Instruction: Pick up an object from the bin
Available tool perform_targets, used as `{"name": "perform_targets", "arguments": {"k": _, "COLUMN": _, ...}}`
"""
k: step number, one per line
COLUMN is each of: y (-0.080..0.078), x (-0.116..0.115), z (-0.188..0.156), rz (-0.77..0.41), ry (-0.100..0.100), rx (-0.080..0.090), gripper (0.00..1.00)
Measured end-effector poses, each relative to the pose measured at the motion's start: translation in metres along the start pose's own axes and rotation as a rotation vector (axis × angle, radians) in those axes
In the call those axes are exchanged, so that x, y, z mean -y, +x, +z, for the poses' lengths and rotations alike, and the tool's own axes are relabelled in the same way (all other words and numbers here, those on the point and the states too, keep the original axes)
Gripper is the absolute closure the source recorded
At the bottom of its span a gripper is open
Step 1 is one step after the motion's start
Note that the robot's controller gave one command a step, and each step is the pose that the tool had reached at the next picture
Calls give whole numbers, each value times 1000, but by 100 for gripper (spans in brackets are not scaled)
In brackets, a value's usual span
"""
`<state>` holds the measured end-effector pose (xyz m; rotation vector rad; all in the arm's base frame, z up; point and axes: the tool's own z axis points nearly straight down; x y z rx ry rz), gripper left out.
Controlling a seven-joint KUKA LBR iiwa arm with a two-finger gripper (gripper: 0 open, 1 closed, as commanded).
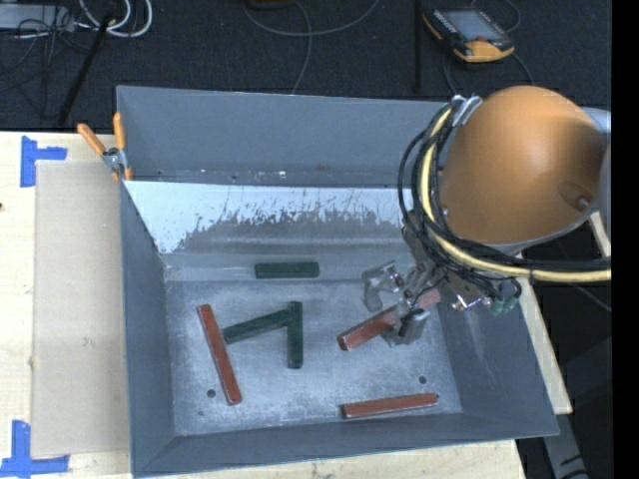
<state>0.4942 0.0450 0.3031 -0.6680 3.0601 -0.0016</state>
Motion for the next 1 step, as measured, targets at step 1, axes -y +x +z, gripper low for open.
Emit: {"name": "perform_targets", "arguments": {"k": 1, "y": 20, "x": 85, "z": 8, "rz": -305, "ry": -3, "rx": -8, "gripper": 100}}
